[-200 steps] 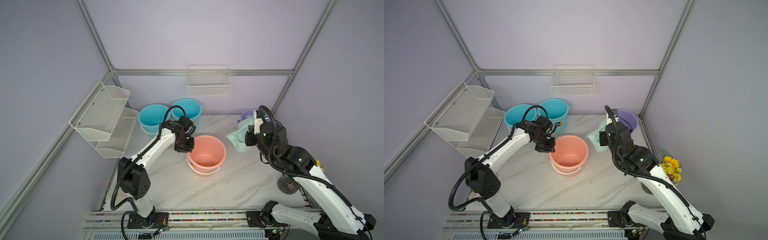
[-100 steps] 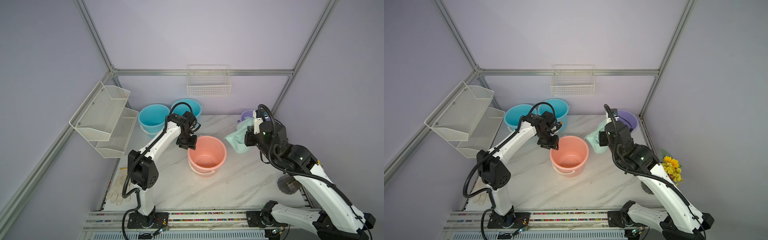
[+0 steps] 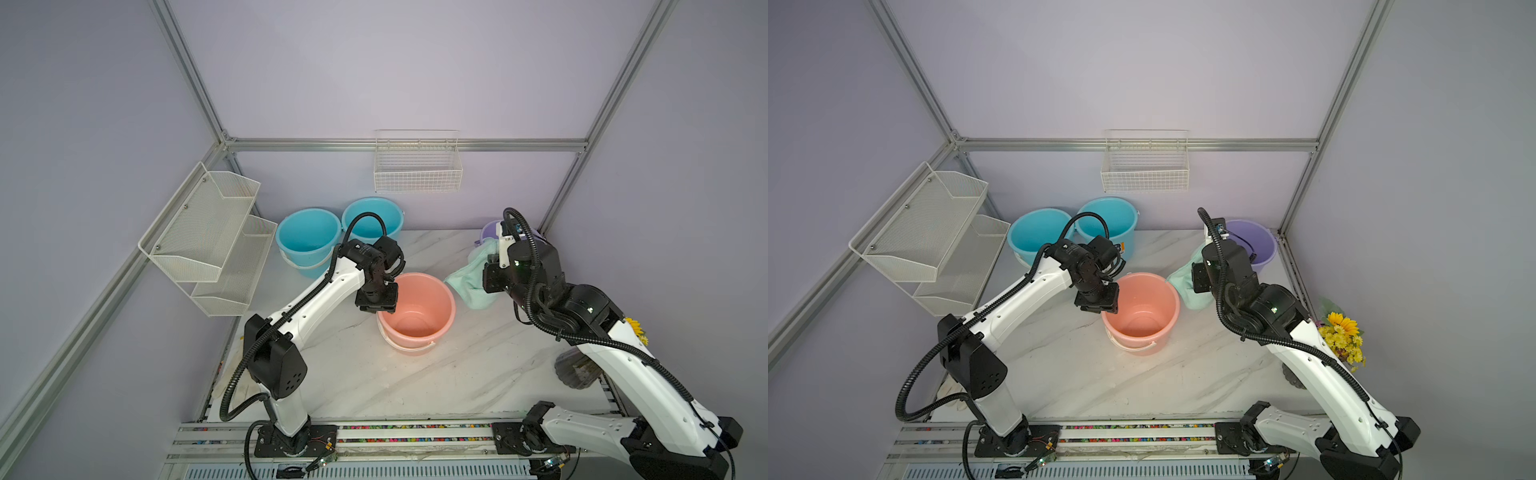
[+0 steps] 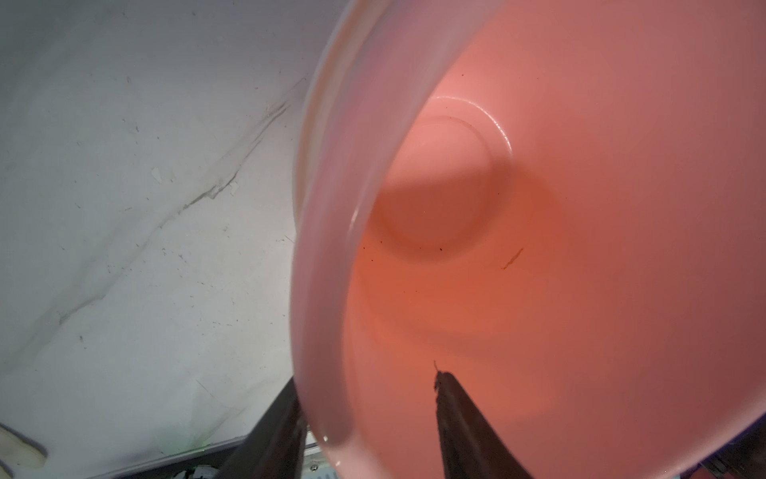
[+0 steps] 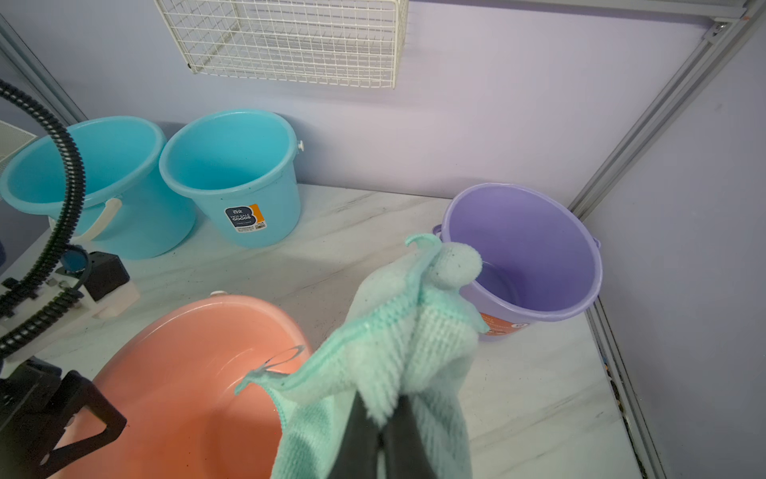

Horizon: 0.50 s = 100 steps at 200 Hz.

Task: Wipe the inside of the bucket with a cloth
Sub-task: Pick up the bucket from the center of the board.

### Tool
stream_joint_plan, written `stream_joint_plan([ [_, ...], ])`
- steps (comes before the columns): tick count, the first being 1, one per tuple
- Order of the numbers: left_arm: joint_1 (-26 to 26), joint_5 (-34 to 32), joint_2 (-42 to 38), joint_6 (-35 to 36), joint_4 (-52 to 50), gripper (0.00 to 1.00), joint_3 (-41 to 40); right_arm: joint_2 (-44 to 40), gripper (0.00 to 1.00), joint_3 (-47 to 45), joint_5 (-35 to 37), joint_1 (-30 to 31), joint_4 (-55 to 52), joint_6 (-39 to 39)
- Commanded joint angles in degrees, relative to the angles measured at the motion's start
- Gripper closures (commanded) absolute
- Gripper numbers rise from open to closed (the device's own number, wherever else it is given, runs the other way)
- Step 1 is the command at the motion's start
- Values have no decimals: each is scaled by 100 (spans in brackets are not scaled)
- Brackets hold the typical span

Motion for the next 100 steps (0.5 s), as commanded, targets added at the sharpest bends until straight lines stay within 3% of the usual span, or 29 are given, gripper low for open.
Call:
stream_joint_plan([
  [1, -37, -113, -235, -402, 121, 52, -261, -69, 100, -30, -51, -23, -10, 174],
  [33, -104, -11, -279, -543, 335, 55, -548, -34, 100, -60, -69, -23, -44, 180],
  [53, -123, 5, -306, -561, 426, 63, -655, -3, 100, -19, -43, -21, -60, 184],
  [83, -125, -126, -306, -461, 454, 85, -572, 72, 100, 84, -82, -19, -112, 210],
  [100, -123, -276, -323, -375, 452, 90, -470, 112, 100, 83, -256, -23, -72, 198],
])
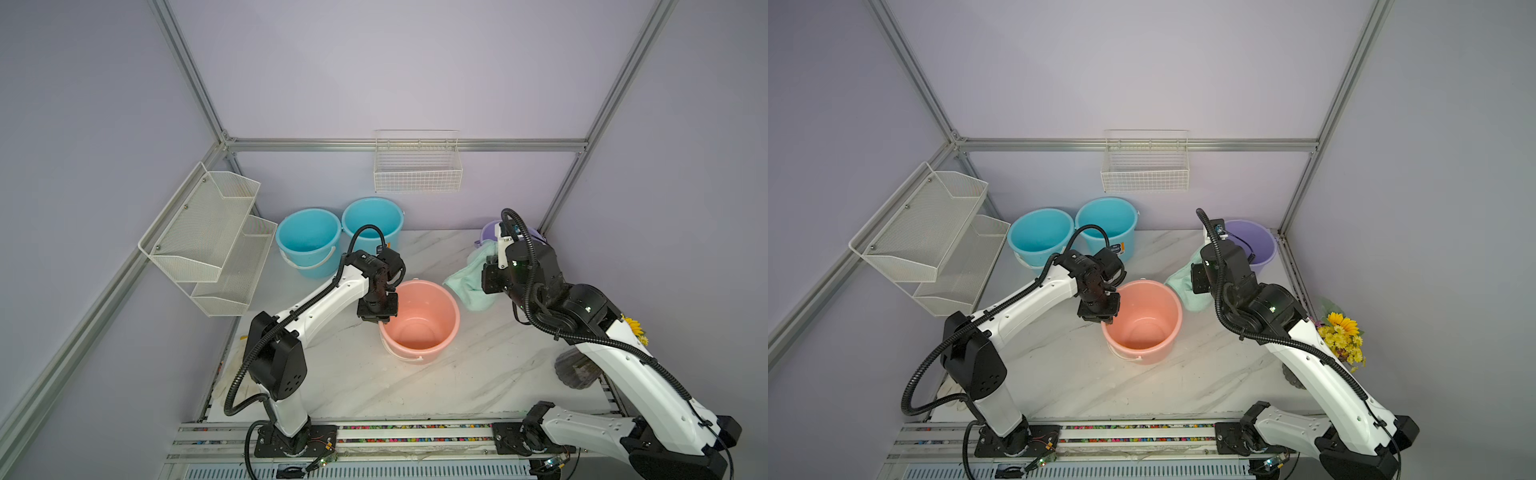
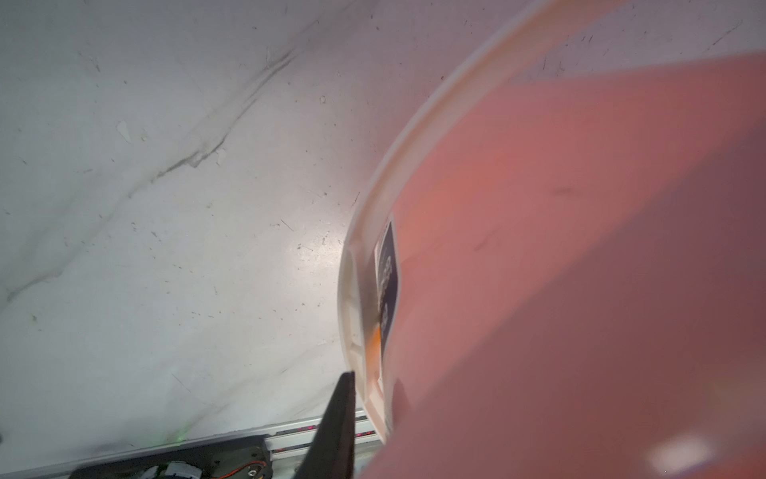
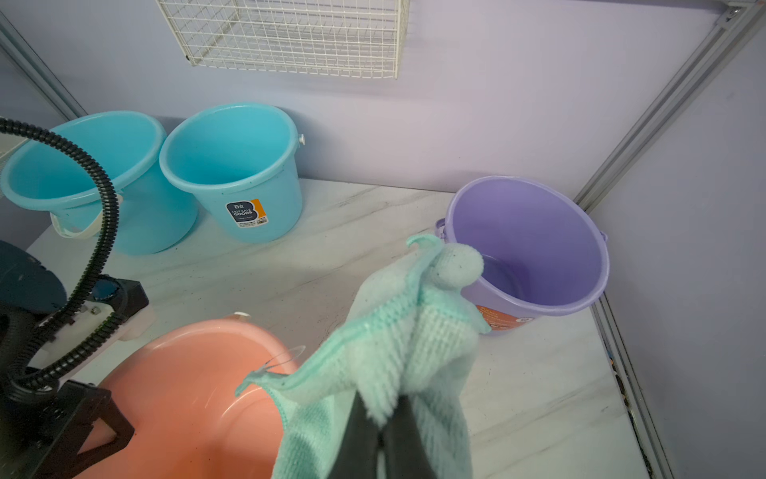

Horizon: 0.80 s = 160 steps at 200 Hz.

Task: Wipe the inside of the bucket with a cloth
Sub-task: Pick up the bucket from the center of the board.

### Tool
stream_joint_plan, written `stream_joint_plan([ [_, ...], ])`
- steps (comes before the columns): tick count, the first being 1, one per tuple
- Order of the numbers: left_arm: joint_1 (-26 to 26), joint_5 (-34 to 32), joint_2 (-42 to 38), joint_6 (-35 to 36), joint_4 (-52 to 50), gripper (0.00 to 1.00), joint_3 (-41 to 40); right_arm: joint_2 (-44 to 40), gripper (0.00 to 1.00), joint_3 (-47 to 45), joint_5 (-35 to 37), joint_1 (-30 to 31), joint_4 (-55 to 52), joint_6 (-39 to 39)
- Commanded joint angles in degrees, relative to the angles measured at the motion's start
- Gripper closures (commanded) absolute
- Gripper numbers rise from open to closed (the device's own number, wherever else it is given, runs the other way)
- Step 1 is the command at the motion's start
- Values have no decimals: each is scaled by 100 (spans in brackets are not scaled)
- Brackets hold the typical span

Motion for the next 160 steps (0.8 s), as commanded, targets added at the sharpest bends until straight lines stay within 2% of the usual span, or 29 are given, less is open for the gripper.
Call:
stream_joint_plan([
  [1, -23, -270, -310, 97, 64, 90, 208, 61, 100, 91, -199, -23, -12, 114],
  [25, -23, -475, -285, 311, 91, 97, 406, 71, 100, 37, -587, -23, 200, 61],
  [48, -23, -605, -214, 553, 208, 100, 724, 74, 100, 76, -1349, -18, 469, -246],
  [70, -22, -771, -257, 651, 499, 100, 854, 101, 100, 68, -2367, -15, 774, -651],
  [101, -22, -531, -392, 811, 1184, 100, 643, 117, 100, -122, -3729, 16, 1154, -1030],
  [120, -23, -508, -365, 861, 1328, 100, 568, 153, 100, -307, -3827, 47, 1229, -1290],
  [160, -23, -433, -409, 999, 1582, 100, 195, 47, 100, -1112, -3640, 82, 1735, -2483],
])
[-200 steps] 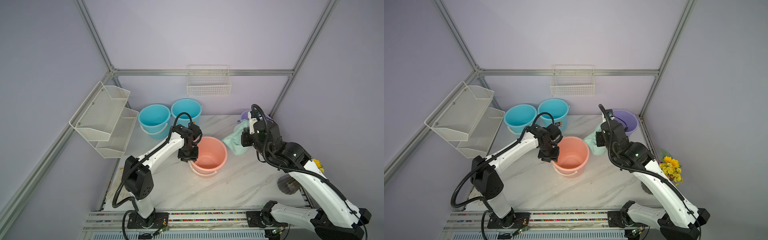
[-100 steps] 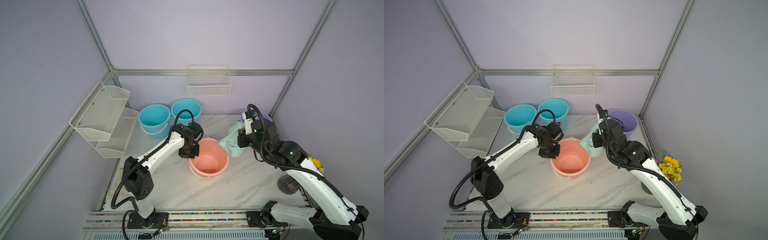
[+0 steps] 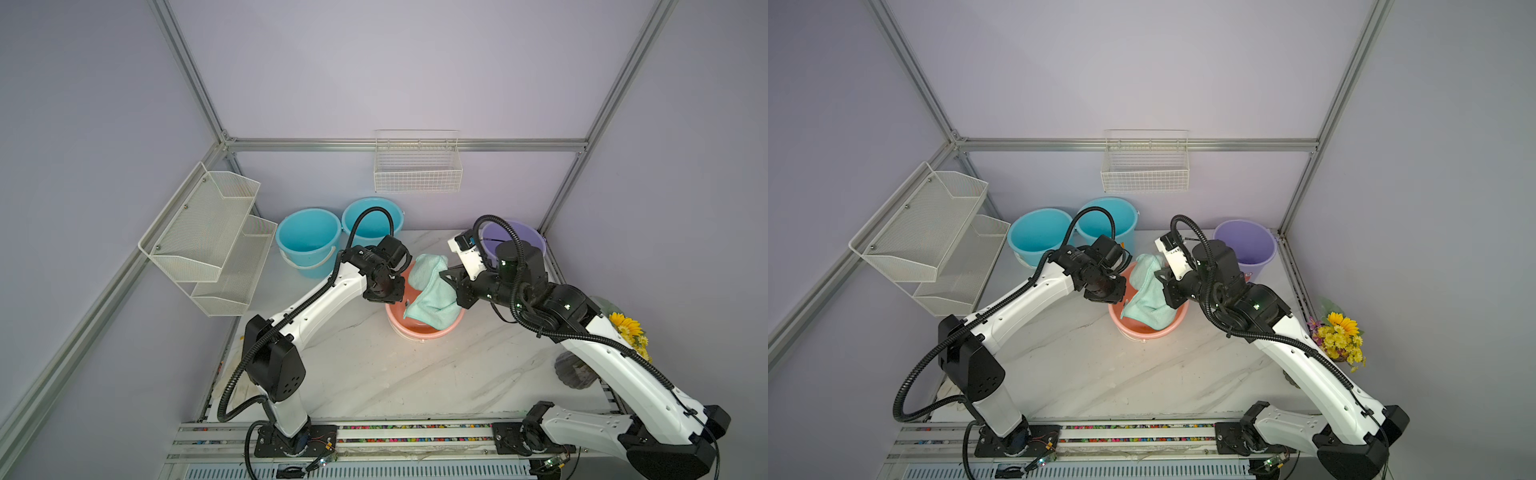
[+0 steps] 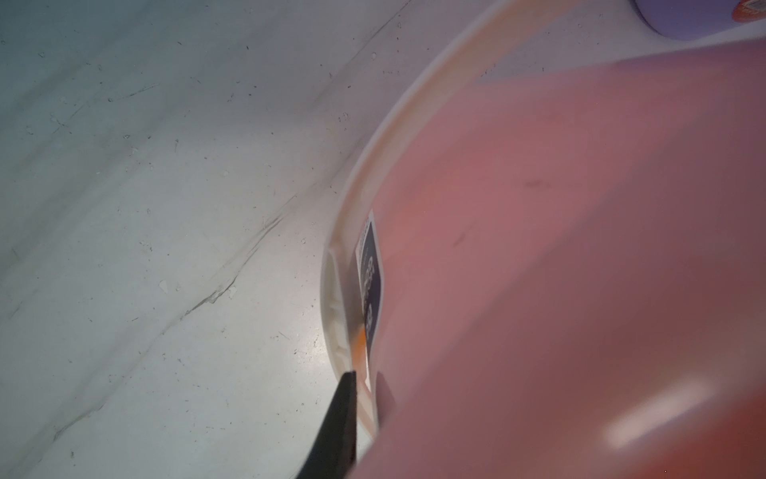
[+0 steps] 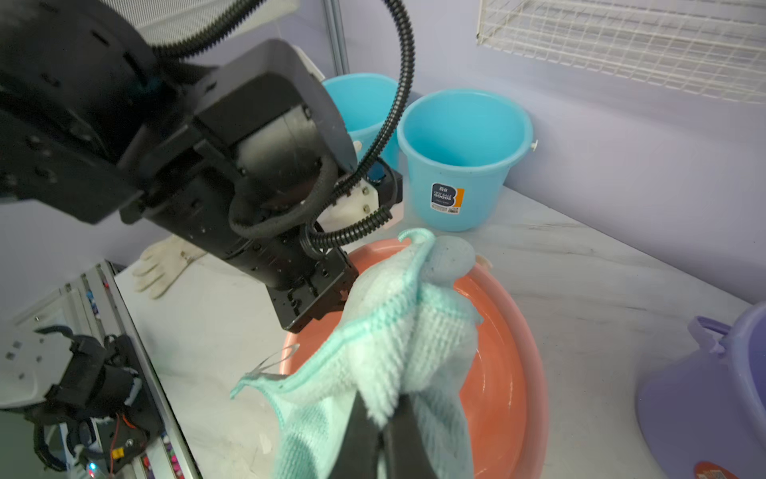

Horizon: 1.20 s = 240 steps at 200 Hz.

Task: Wipe the inside of the bucket with a cloth
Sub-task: Pick up the bucket from the center of the board, then wipe the dirt from the inside of the bucket.

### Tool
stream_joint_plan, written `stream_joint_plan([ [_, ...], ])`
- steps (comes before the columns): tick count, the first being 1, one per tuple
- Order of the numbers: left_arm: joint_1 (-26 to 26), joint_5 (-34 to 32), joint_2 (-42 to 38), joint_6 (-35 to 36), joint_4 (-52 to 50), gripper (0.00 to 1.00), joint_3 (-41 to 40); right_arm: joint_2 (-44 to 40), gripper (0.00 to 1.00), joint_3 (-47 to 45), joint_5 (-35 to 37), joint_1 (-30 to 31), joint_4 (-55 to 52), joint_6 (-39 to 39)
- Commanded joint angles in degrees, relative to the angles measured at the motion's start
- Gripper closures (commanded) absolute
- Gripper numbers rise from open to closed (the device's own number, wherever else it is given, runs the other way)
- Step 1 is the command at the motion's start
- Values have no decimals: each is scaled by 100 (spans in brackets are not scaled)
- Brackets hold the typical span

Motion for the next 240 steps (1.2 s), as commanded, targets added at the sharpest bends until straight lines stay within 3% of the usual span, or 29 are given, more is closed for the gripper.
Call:
stream_joint_plan([
  [1, -3, 106, -325, 201, 436, 100, -94, -48, 100, -416, -146, 34, 512, -995],
  [32, -7, 117, -446, 253, 562, 100, -316, 224, 100, -685, -202, 85, 673, -2358],
  [64, -17, 69, -754, 327, 1009, 100, -796, 479, 100, -1044, -503, 181, 852, -4515],
  [93, -43, 12, -984, 486, 1208, 100, -1048, 787, 100, -1209, -340, 251, 952, -6194],
  [142, -142, -75, -1128, 702, 1371, 100, -1116, 1526, 100, -1601, 115, 476, 1796, -8277],
  [196, -361, -30, -1106, 708, 1396, 100, -1133, 2440, 100, -2184, 667, 535, 3803, -9158],
  [240, -458, -346, -1215, 638, 1369, 100, -1271, 3150, 100, -2122, 1862, 509, 3866, -8937],
])
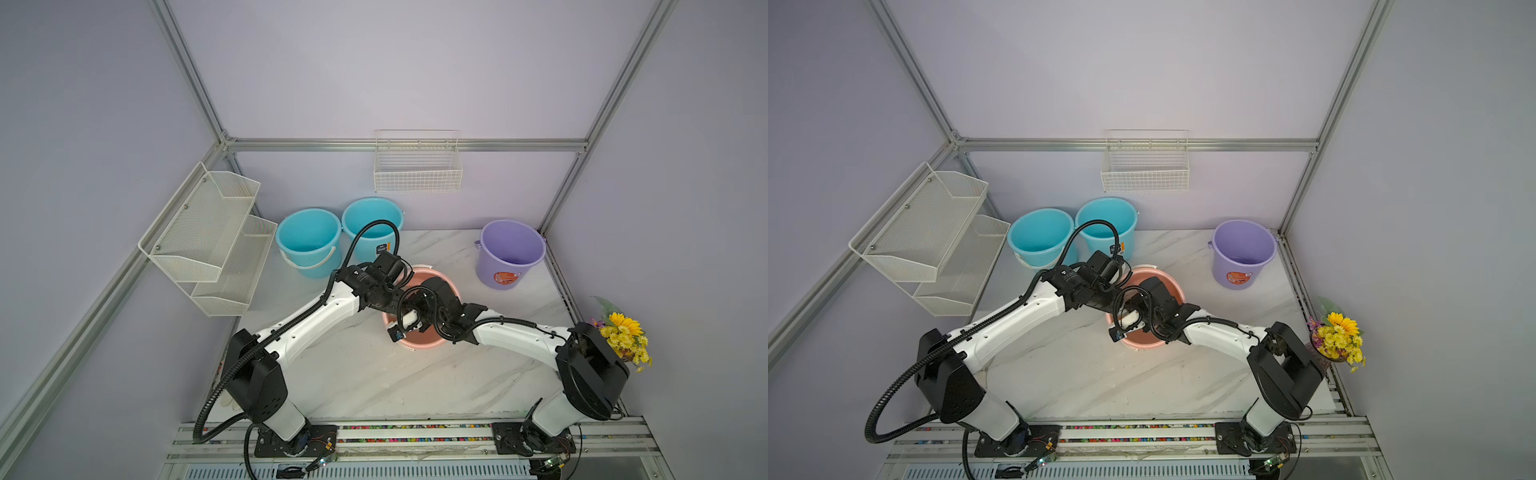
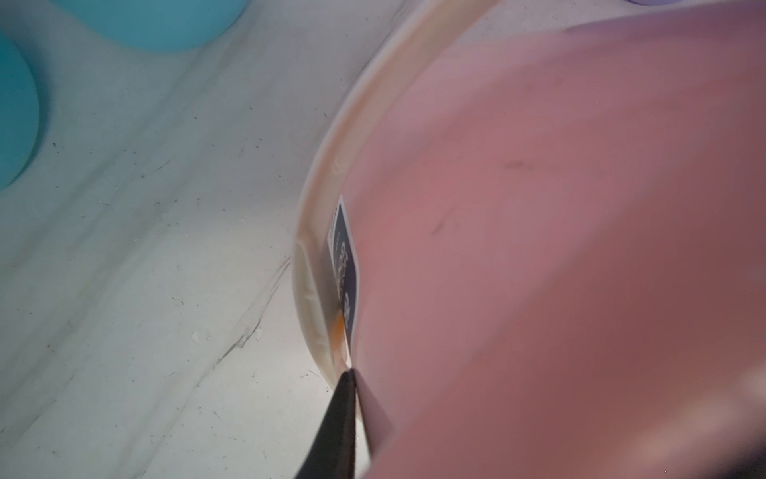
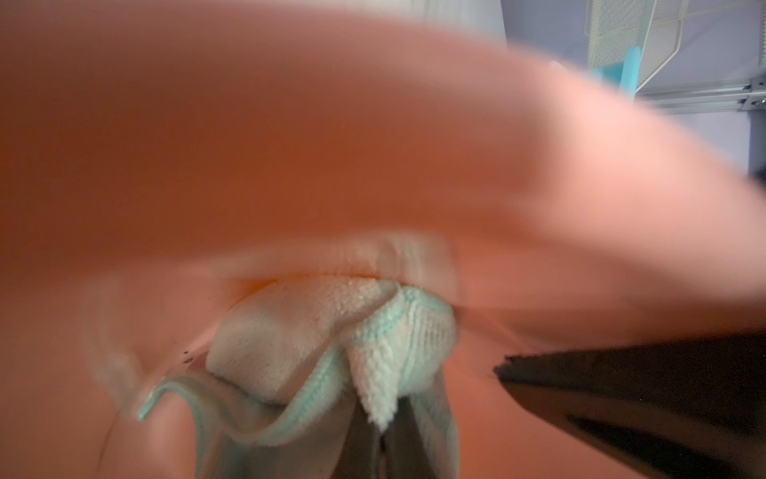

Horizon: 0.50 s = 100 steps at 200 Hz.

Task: Wipe the inside of the bucket with a cloth
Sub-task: Wipe the dirt from the inside of the bucket.

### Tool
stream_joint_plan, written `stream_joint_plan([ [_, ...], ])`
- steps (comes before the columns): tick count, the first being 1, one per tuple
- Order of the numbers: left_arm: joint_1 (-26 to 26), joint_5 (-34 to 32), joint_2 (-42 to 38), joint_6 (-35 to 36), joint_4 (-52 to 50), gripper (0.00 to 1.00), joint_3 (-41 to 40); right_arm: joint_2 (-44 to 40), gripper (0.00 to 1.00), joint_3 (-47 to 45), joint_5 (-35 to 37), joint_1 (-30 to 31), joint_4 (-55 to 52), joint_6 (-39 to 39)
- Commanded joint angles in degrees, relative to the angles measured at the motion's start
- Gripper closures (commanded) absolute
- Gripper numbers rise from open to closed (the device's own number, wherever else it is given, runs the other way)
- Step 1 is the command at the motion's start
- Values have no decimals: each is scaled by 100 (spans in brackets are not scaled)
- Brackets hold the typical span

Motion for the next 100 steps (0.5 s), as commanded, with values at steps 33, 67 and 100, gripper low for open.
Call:
stream_joint_plan([
  [33, -180, 168, -320, -299, 90, 100, 16, 451, 100, -131, 2061, -92, -326, 121],
  [67, -183, 373, -280, -279, 112, 100, 61, -152, 100, -361, 2050, -90, -557, 442],
  [100, -182, 597, -289, -200, 112, 100, 117, -830, 100, -652, 1549, -88, -499, 610],
])
